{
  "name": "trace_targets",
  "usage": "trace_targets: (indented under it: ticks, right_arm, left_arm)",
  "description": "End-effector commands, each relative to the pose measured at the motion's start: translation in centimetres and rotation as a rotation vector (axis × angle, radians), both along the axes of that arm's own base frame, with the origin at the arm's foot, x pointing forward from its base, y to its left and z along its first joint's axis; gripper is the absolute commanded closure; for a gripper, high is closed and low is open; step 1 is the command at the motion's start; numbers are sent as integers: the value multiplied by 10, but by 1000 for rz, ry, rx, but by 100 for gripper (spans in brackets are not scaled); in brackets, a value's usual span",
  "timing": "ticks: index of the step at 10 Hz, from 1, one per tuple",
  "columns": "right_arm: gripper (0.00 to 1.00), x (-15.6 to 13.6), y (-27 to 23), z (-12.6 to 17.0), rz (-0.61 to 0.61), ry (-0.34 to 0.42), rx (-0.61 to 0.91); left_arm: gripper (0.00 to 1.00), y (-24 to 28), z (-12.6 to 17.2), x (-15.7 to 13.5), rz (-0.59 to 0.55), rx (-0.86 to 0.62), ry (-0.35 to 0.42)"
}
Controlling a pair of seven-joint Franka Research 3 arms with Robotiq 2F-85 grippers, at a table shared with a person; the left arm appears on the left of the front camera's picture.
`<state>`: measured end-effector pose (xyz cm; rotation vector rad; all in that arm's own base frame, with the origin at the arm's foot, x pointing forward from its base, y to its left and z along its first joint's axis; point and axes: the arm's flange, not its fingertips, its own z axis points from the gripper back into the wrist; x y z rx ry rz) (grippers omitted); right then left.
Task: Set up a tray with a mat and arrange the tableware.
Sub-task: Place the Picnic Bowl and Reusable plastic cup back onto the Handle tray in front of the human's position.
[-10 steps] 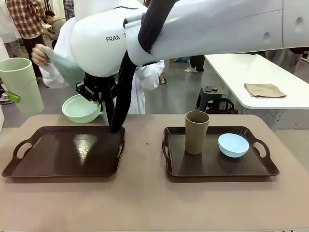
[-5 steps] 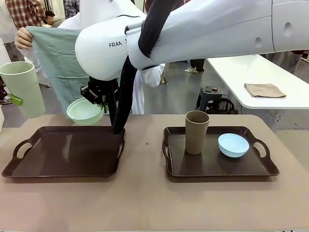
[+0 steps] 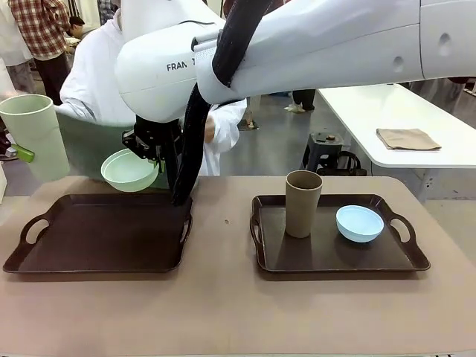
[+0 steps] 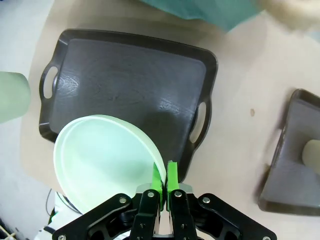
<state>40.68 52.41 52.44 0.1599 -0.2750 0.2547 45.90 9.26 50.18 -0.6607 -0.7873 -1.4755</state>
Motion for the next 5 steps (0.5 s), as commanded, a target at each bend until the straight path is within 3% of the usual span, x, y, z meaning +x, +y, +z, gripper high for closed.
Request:
trace_targets:
  ticks: [1, 5]
  right_arm:
    - [100, 0, 0, -1, 3, -14, -2]
    - [100, 0, 0, -1, 3, -14, -2]
  left_arm:
    - [75, -1, 3, 0, -2, 4, -7]
    - [75, -1, 3, 0, -2, 4, -7]
